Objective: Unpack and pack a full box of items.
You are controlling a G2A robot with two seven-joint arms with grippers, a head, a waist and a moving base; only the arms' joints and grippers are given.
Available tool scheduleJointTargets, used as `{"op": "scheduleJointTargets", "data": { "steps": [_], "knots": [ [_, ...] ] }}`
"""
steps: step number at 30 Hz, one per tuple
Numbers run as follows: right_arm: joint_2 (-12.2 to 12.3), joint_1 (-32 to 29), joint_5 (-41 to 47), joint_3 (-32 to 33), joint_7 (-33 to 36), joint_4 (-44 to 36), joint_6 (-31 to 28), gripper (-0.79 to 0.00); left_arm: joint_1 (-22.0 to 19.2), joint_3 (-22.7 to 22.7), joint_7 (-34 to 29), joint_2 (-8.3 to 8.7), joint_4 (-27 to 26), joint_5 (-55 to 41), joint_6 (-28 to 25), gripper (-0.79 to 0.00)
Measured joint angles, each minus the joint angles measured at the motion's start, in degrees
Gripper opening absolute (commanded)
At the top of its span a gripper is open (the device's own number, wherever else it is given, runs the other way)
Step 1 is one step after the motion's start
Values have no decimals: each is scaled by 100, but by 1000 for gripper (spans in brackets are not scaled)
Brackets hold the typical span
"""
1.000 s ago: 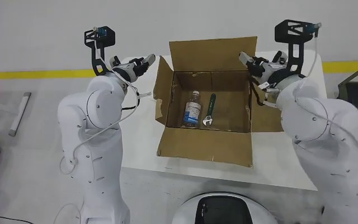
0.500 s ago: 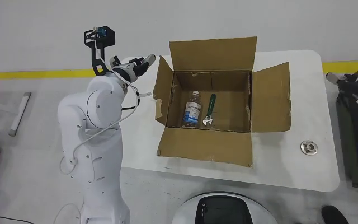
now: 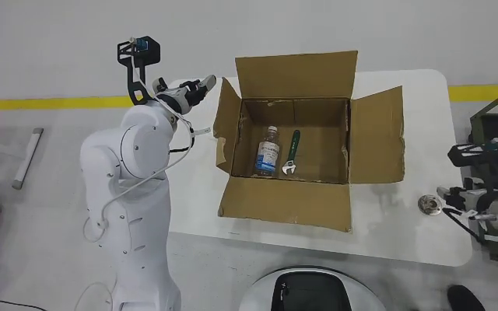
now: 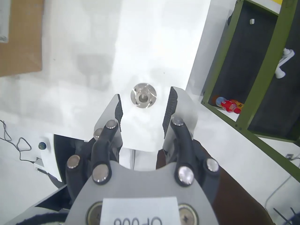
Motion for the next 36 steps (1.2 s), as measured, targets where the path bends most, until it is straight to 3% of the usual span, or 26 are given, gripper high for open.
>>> {"op": "scheduleJointTargets", "data": {
  "steps": [7,25,36],
  "knots": [
    [128,-222,-94,-91,0,153,39,-400,0,0,0,0,0,0,0,0],
    [217,250,-506,-868,-13,1008,272,-409,0,0,0,0,0,0,0,0],
    [230,304,-590,-977,-165,1324,365,-422,0,0,0,0,0,0,0,0]
  ]
}}
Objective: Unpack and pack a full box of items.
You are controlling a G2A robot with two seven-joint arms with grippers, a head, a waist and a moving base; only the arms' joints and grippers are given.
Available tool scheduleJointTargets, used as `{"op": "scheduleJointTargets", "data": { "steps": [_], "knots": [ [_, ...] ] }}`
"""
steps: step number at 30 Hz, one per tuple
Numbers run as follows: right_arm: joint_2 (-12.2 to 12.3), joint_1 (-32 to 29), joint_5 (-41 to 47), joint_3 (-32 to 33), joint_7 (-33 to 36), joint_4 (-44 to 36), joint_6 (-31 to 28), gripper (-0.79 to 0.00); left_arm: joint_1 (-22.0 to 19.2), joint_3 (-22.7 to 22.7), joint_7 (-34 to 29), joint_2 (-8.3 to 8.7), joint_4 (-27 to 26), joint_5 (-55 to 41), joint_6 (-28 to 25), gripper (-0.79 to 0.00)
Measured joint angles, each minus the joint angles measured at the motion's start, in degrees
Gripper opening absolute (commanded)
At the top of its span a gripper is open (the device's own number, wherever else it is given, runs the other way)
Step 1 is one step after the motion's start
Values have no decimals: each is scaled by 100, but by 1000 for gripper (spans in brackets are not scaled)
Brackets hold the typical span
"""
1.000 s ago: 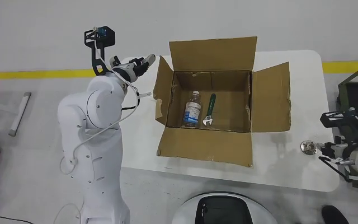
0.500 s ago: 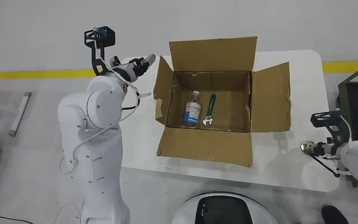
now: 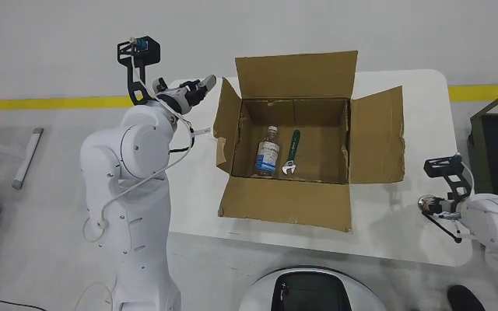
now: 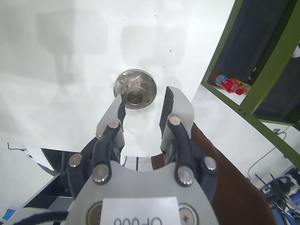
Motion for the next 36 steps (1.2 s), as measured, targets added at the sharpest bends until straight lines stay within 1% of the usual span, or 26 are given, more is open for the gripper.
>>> {"op": "scheduleJointTargets", "data": {
  "steps": [16,19,20,21,22,25,26,27,29,36],
  "knots": [
    [20,102,191,-81,-162,238,-34,-440,0,0,0,0,0,0,0,0],
    [23,133,213,-138,-201,308,-51,-459,0,0,0,0,0,0,0,0],
    [24,142,215,-150,-206,321,-53,-471,0,0,0,0,0,0,0,0],
    [26,150,217,-163,-208,331,-54,-502,0,0,0,0,0,0,0,0],
    [28,155,220,-171,-209,337,-53,-508,0,0,0,0,0,0,0,0],
    [32,175,233,-191,-225,368,-43,-576,0,0,0,0,0,0,0,0],
    [33,183,234,-199,-231,386,-43,-637,0,0,0,0,0,0,0,0],
    [36,192,234,-208,-239,415,-46,-665,0,0,0,0,0,0,0,0],
    [40,206,225,-221,-245,447,-48,-785,0,0,0,0,0,0,0,0],
    [45,282,381,-159,-291,307,93,-785,0,0,0,0,0,0,0,0]
  ]
}}
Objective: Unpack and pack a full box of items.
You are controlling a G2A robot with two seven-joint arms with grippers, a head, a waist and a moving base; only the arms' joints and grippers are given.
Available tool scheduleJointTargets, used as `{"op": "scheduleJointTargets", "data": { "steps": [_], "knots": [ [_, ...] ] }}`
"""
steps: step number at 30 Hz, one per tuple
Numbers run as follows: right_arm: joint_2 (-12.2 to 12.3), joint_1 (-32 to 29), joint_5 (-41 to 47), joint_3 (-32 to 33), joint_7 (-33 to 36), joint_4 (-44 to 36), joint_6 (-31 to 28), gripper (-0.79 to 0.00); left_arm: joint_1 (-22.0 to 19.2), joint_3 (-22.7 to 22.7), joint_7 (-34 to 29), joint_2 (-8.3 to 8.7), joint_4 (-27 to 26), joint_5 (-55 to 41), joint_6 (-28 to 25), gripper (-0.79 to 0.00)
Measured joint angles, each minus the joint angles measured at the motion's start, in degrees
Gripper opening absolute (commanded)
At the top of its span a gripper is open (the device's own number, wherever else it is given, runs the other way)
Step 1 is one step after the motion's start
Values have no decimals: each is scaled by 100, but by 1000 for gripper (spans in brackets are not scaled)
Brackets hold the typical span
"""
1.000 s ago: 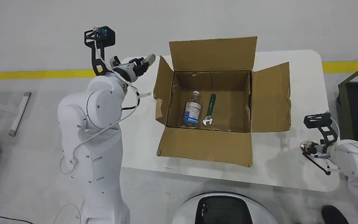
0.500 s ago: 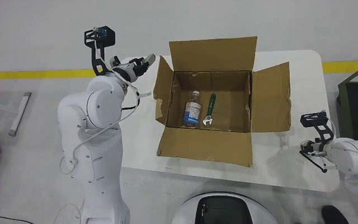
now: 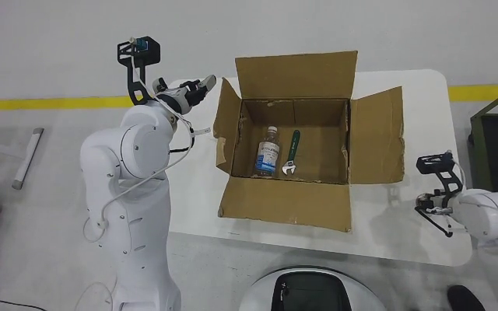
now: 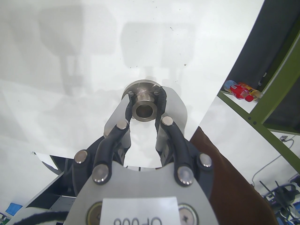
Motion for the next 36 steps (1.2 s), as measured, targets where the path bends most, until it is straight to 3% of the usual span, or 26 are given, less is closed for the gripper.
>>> {"op": "scheduleJointTargets", "data": {
  "steps": [9,14,20,26,32,36],
  "knots": [
    [16,792,773,543,-400,-748,596,-785,0,0,0,0,0,0,0,0],
    [25,1559,1059,311,-719,-1043,836,-785,0,0,0,0,0,0,0,0],
    [-9,2512,1352,-573,-972,-1153,1162,-785,0,0,0,0,0,0,0,0],
    [-128,3142,1476,-2019,-1304,-821,1406,-785,0,0,0,0,0,0,0,0],
    [-326,3429,1244,-3527,-1880,45,1704,-785,0,0,0,0,0,0,0,0],
    [-436,3541,952,-4139,-2152,681,1868,-785,0,0,0,0,0,0,0,0]
  ]
}}
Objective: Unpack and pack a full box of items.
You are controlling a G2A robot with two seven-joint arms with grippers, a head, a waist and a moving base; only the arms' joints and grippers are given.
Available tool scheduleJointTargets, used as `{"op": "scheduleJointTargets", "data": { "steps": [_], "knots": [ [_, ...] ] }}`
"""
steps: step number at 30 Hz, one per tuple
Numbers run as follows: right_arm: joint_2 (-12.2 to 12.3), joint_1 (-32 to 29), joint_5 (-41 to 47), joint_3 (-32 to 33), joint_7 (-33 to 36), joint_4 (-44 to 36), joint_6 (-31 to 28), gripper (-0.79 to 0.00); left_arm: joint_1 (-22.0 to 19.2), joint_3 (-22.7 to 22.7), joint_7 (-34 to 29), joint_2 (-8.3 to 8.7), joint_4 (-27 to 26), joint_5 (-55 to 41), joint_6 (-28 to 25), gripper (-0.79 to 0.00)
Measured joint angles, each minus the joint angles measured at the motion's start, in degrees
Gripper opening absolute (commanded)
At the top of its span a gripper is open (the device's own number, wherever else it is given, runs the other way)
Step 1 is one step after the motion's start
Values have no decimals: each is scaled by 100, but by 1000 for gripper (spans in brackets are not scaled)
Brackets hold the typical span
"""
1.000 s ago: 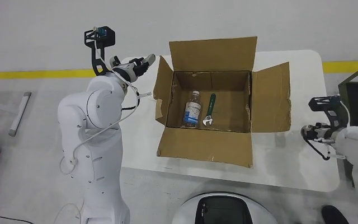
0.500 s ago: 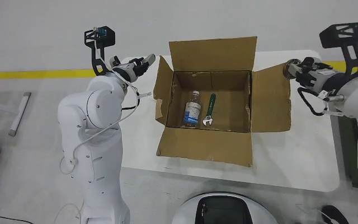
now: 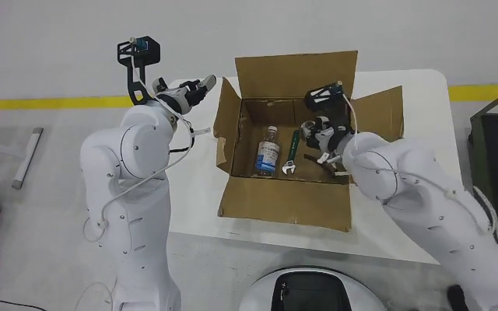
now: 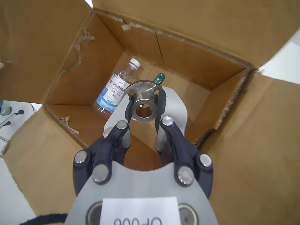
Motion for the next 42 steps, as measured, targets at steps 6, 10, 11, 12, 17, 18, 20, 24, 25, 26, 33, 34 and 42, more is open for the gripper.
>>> {"op": "scheduleJointTargets", "data": {
  "steps": [6,10,11,12,17,18,20,24,25,26,33,34,42],
  "knots": [
    [-144,203,-284,-481,-168,907,131,-785,0,0,0,0,0,0,0,0],
    [-237,310,-276,-684,-174,1312,126,-723,0,0,0,0,0,0,0,0],
    [-258,332,-277,-735,-162,1403,111,-686,0,0,0,0,0,0,0,0],
    [-287,362,-283,-801,-152,1516,96,-597,0,0,0,0,0,0,0,0],
    [-390,470,-251,-950,-138,1826,69,-431,0,0,0,0,0,0,0,0],
    [-409,486,-212,-949,-151,1855,69,-422,0,0,0,0,0,0,0,0],
    [-432,495,-166,-924,-200,1873,65,-409,0,0,0,0,0,0,0,0],
    [-440,490,-32,-687,-268,1706,69,-326,0,0,0,0,0,0,0,0],
    [-433,492,-12,-611,-258,1637,56,-348,0,0,0,0,0,0,0,0],
    [-424,497,-1,-526,-251,1549,40,-382,0,0,0,0,0,0,0,0],
    [-213,294,322,1047,-191,213,26,-785,0,0,0,0,0,0,0,0],
    [-173,227,334,1340,-193,16,-11,-785,0,0,0,0,0,0,0,0],
    [99,-939,346,4164,-382,-912,-142,-785,0,0,0,0,0,0,0,0]
  ]
}}
